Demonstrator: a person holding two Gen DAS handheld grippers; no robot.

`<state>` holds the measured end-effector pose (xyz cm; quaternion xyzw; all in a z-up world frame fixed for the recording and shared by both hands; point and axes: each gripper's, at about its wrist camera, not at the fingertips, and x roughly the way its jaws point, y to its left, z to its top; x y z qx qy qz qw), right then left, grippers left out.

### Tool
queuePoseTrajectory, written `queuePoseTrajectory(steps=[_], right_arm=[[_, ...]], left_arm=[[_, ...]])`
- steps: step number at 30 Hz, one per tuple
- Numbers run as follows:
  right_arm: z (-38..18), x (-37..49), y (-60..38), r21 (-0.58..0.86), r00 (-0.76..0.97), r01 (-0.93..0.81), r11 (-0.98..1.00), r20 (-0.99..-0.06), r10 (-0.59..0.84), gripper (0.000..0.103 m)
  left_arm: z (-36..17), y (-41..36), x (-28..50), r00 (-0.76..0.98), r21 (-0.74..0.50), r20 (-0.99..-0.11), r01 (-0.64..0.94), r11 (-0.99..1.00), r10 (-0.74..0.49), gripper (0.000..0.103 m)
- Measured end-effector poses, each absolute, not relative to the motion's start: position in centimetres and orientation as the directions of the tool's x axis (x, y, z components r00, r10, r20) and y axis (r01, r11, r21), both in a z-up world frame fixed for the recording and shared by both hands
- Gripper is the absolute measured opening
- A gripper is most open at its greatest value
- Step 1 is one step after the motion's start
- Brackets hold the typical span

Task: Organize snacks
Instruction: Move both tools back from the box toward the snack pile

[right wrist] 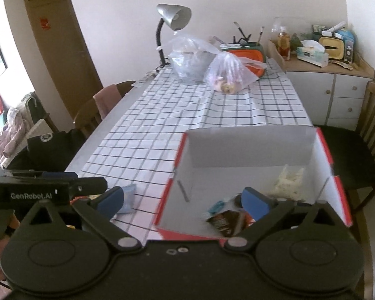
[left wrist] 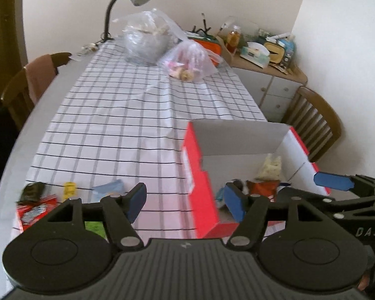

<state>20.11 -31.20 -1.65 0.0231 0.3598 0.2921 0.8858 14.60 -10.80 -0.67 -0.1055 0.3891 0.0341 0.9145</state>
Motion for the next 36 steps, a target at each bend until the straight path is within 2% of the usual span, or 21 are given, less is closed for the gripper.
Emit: queuePoseTrajectory(steps=[3,7,14,25,36], right_arm=[[-1.8,19.2,-29.5,0.252,0.563,-0.517,0.818,-0.62,0.546,0.101],[-2.0,18.2,-27.3,0.262,0.548,-0.526,0.809,-0.623,0.557,0.103],[-3.8,17.0,-23.0,0.238,0.517,-0.518,0.822,-0.678,0.523,0.103],[-5.6,16.4,-17.9,0.224,0.493,-0.509,0.831,-0.716,0.495,0.103],[-9.9,16.8,-12.5,0.198,0.407,-0.498,0.845,-0.806,0.429,0.102]], left_arm=[[-1.0,-9.1,13.5,0.695,-0.165,-0.719,-0.154,0.974,-0.012,0.069],[-1.2,-7.2,12.2,0.697,-0.164,-0.717,-0.157,0.974,-0.008,0.078],[-2.8,-3.4,10.5,0.663,-0.165,-0.749,-0.186,0.969,-0.001,0.078],[-5.0,5.7,9.7,0.596,-0.169,-0.801,-0.317,0.933,0.057,0.078],[-10.2,11.3,12.0,0.449,-0.161,-0.892,-0.404,0.9,0.042,0.078]])
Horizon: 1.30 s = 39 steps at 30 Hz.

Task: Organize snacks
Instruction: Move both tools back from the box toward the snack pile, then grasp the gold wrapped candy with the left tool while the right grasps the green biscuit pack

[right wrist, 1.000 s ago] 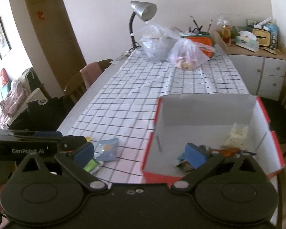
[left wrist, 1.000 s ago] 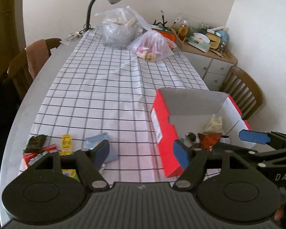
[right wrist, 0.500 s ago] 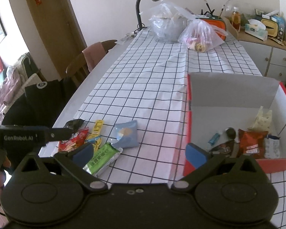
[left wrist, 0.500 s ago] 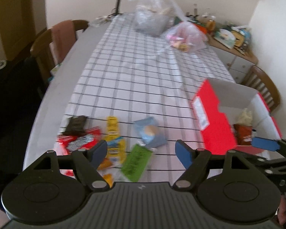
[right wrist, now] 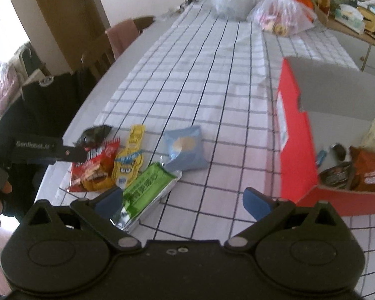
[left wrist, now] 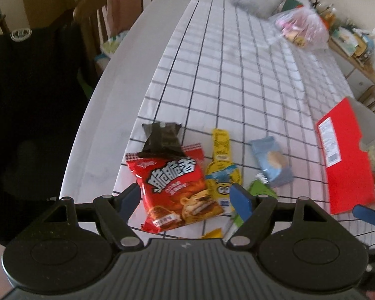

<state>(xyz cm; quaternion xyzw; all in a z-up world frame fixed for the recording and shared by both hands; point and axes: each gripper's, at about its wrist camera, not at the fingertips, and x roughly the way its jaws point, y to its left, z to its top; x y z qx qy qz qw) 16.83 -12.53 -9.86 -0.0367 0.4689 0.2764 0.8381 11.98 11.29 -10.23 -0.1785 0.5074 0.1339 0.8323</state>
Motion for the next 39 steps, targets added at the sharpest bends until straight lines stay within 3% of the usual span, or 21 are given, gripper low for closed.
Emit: queuePoseTrajectory(steps=[15,39], right_arm=[[-14.7,19.5,-7.7,0.191,0.336,-0.446,0.874,-0.869,0.362,0.101],[-17.5,18.5,-5.0,0.019,0.349,-0.517,0.856,-0.908,0.231,0.098]], left_arm=[[-12.0,10.5,8.9,0.445,-0.164,-0.895,-0.377,0.911,0.023,0.078],[-14.5,7.6,7.9,0.403,-0.182,-0.914,-0.3,0.937,-0.048,0.078]])
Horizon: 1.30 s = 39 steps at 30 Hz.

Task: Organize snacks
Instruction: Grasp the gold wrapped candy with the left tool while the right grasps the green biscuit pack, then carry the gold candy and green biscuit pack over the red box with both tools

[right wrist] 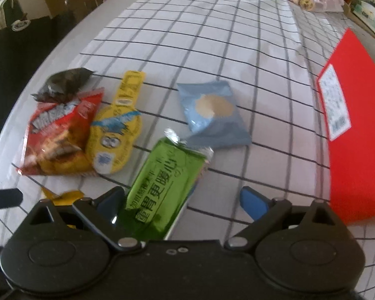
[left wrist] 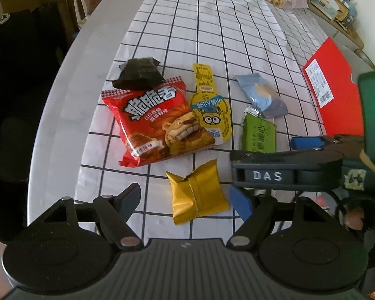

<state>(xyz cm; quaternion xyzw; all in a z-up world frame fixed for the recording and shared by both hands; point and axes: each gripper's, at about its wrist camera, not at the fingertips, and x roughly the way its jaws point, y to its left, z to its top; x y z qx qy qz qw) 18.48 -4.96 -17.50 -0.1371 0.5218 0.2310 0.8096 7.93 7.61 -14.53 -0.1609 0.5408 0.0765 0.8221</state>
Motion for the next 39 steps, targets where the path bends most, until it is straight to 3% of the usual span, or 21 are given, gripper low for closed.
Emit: queuePoseTrajectory(steps=[2,8,13,15,22,39], right_arm=[[-17.5,18.5,-5.6,0.02,0.355,-0.513,0.858,-0.905,0.233,0.096],[-17.1,18.1,-6.7,0.022,0.376,-0.52,0.854,-0.892,0.252,0.077],[-16.5,17.9,-7.4,0.022,0.397,-0.527,0.85,-0.878,0.269,0.047],[-16.3,17.9,-7.8,0.024,0.401,-0.527,0.85,-0.874,0.273,0.042],[-16.2,17.9,-8.8,0.041,0.396,-0.518,0.855,-0.874,0.282,0.041],[-12.2,16.8,-14.5,0.14,0.401,-0.492,0.859,-0.84,0.366,0.041]], left_arm=[[-14.9,7.4,8.1,0.397,-0.185,-0.916,-0.303,0.935,-0.053,0.078],[-15.7,6.8,8.7,0.377,-0.179,-0.925,-0.315,0.932,-0.05,0.078],[-16.1,6.5,9.0,0.373,-0.174,-0.927,-0.334,0.926,-0.039,0.076],[-16.1,6.3,9.1,0.376,-0.16,-0.926,-0.339,0.927,-0.022,0.072],[-15.8,5.8,9.3,0.371,-0.113,-0.928,-0.351,0.93,0.028,0.045],[-13.8,4.1,9.1,0.399,-0.163,-0.917,-0.346,0.924,-0.012,0.039]])
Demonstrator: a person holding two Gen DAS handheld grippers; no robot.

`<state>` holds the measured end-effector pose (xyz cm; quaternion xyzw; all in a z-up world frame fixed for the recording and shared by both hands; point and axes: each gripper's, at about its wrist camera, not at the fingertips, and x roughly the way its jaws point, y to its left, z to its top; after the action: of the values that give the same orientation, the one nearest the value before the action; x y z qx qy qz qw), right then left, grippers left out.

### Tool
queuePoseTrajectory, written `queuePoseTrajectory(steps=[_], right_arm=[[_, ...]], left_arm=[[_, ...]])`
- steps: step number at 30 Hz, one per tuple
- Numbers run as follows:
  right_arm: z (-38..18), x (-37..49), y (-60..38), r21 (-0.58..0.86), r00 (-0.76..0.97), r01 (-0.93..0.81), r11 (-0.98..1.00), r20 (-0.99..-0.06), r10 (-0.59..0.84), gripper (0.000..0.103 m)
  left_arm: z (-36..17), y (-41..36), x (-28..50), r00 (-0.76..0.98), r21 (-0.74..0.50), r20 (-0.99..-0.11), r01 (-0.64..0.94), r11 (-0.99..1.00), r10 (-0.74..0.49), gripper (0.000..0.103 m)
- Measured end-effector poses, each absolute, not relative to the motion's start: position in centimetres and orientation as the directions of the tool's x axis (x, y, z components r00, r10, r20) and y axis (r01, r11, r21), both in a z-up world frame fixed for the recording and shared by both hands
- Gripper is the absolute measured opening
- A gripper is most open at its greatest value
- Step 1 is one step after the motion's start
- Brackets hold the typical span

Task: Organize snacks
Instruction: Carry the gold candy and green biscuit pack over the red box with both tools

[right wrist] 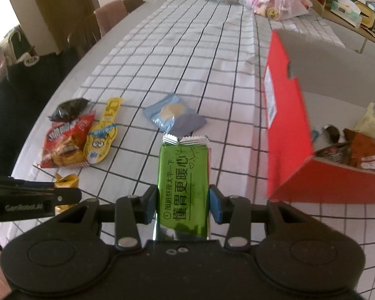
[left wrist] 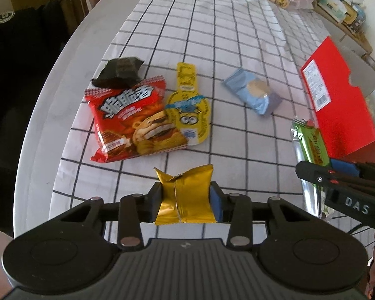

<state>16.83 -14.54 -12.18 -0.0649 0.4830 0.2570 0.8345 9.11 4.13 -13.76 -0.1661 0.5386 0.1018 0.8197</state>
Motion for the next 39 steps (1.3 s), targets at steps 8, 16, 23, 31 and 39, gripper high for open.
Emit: queuePoseTrajectory(steps=[8,16,23,31,39], right_arm=[[-8.6,16.9,-18.0,0.154,0.454,-0.479,0.864,-0.799,0.395,0.041],[-6.0,17.8,-22.0,0.154,0.514,-0.456,0.877,-0.759,0.4,0.041],[-4.1,18.8,-25.8,0.142,0.572,-0.431,0.891,-0.721,0.392,0.041],[-3.1,20.4,-30.2,0.129,0.616,-0.398,0.908,-0.697,0.369,0.041],[-3.3,22.5,-34.3,0.122,0.64,-0.369,0.922,-0.686,0.347,0.041]], left_arm=[[-10.5,1.7,10.1,0.466,-0.167,-0.885,-0.3,0.939,-0.008,0.039],[-6.9,-2.0,11.9,0.537,-0.165,-0.843,-0.221,0.961,-0.022,0.039],[-4.1,-5.8,13.7,0.597,-0.159,-0.802,-0.158,0.975,-0.034,0.039],[-1.7,-10.7,16.3,0.634,-0.153,-0.771,-0.081,0.985,-0.068,0.039],[-1.2,-15.6,19.7,0.628,-0.139,-0.772,-0.02,0.99,-0.096,0.039]])
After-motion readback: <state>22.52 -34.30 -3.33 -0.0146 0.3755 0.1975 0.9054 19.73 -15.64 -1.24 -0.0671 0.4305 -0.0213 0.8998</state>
